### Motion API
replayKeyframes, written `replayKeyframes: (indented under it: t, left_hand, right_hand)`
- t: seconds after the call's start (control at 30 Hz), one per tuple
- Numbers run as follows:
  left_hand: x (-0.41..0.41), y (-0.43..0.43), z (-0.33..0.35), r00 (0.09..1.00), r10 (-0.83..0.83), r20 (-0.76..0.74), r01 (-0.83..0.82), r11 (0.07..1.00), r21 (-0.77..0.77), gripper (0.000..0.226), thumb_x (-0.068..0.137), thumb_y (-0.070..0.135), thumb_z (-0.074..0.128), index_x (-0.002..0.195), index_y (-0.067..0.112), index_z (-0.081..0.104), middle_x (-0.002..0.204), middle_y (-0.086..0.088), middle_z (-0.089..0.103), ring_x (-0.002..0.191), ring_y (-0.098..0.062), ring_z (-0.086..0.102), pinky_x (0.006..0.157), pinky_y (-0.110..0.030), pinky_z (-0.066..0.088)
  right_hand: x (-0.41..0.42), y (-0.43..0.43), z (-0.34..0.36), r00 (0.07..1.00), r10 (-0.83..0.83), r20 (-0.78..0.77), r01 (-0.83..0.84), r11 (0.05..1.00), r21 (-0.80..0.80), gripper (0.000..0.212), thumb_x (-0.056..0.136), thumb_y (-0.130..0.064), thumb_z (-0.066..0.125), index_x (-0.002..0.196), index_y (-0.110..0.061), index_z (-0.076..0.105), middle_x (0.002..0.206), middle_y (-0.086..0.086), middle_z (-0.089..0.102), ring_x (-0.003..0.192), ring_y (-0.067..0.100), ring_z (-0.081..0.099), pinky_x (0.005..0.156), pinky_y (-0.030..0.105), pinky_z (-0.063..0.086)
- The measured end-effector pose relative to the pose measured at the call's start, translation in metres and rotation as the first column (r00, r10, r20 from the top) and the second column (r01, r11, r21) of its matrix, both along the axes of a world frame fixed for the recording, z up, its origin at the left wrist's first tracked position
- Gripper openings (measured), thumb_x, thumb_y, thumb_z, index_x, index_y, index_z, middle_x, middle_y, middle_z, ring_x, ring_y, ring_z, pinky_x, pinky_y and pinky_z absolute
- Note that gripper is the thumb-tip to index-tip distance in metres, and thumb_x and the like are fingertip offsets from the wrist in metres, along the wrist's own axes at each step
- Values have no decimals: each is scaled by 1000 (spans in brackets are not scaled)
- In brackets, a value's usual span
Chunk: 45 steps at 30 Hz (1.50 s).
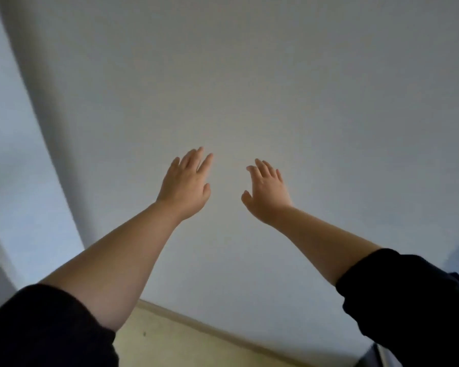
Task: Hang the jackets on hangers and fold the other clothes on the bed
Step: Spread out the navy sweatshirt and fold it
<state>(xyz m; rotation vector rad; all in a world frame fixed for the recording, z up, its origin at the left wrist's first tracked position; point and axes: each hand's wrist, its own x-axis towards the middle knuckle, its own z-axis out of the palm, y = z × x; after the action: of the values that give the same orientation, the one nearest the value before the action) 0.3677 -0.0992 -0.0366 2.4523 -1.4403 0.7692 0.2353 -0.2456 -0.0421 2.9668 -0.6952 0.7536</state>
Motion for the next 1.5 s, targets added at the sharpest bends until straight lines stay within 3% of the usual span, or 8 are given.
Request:
replayKeyframes:
  t: [0.37, 0.53, 0.67, 0.9, 1.0, 1.2, 1.3, 1.5]
  left_hand:
    - [-196, -305, -59, 903, -423, -81, 430, 892, 138, 66, 95, 27, 39, 152, 11, 10, 160, -9, 3, 147, -23, 0, 117, -42, 5]
    - [-262, -383, -92, 768, -632, -105, 637, 737, 224, 67, 95, 24, 36, 152, 9, 4, 160, -7, 0, 147, -20, -3, 117, -38, 0]
    - [-321, -444, -114, 574, -804, -157, 812, 534, 234, 66, 95, 18, 36, 152, 8, 5, 160, -7, 1, 147, -19, -2, 116, -36, 1]
    - [-431, -518, -181, 399, -850, -343, 912, 328, 247, 65, 94, 11, 36, 152, 8, 5, 160, -8, 3, 147, -20, 1, 119, -36, 5]
    - [-471, -550, -222, 426, -804, -415, 892, 296, 342, 68, 94, 13, 37, 152, 9, 1, 160, -6, -2, 147, -19, -4, 120, -38, 3]
    - [-522, -616, -308, 561, -628, -539, 827, 396, 400, 73, 95, 17, 42, 152, 10, -2, 160, -8, -3, 147, -23, -3, 119, -40, 9]
    - [-530, -629, -362, 587, -509, -630, 810, 375, 451, 77, 92, 12, 45, 152, 13, -3, 159, -9, -6, 146, -24, -2, 118, -42, 11]
    - [-534, -644, -476, 594, -391, -703, 799, 387, 460, 76, 96, 21, 45, 152, 17, -7, 159, -7, -13, 147, -26, -7, 119, -44, 10]
  right_hand:
    - [-251, -248, -65, 870, -481, -106, 492, 858, 144, 67, 91, -24, 49, 150, -10, 18, 160, 11, 10, 148, 25, 5, 120, 42, 6]
    - [-330, -297, -100, 739, -667, -97, 669, 711, 217, 70, 91, -23, 50, 151, -10, 15, 159, 10, 13, 147, 24, 7, 120, 42, 7]
    - [-382, -326, -124, 631, -765, -126, 766, 590, 256, 70, 91, -22, 52, 150, -10, 18, 159, 9, 16, 147, 23, 8, 120, 43, 7]
    - [-474, -377, -185, 478, -852, -215, 860, 403, 314, 69, 88, -23, 56, 148, -8, 24, 155, 10, 25, 144, 27, 18, 118, 41, 15]
    - [-513, -407, -228, 439, -846, -302, 873, 324, 364, 68, 88, -24, 54, 147, -8, 25, 153, 10, 28, 142, 27, 21, 116, 40, 17]
    - [-561, -474, -329, 391, -831, -395, 878, 208, 431, 60, 87, -21, 54, 142, -9, 31, 144, 9, 37, 133, 29, 33, 110, 41, 27]
    - [-565, -488, -387, 399, -803, -442, 860, 161, 485, 58, 88, -20, 52, 141, -8, 32, 143, 9, 37, 131, 29, 34, 108, 41, 28]
    - [-565, -516, -495, 432, -777, -458, 870, 227, 437, 54, 96, -28, 46, 144, -9, 29, 148, 8, 34, 136, 26, 31, 111, 39, 25]
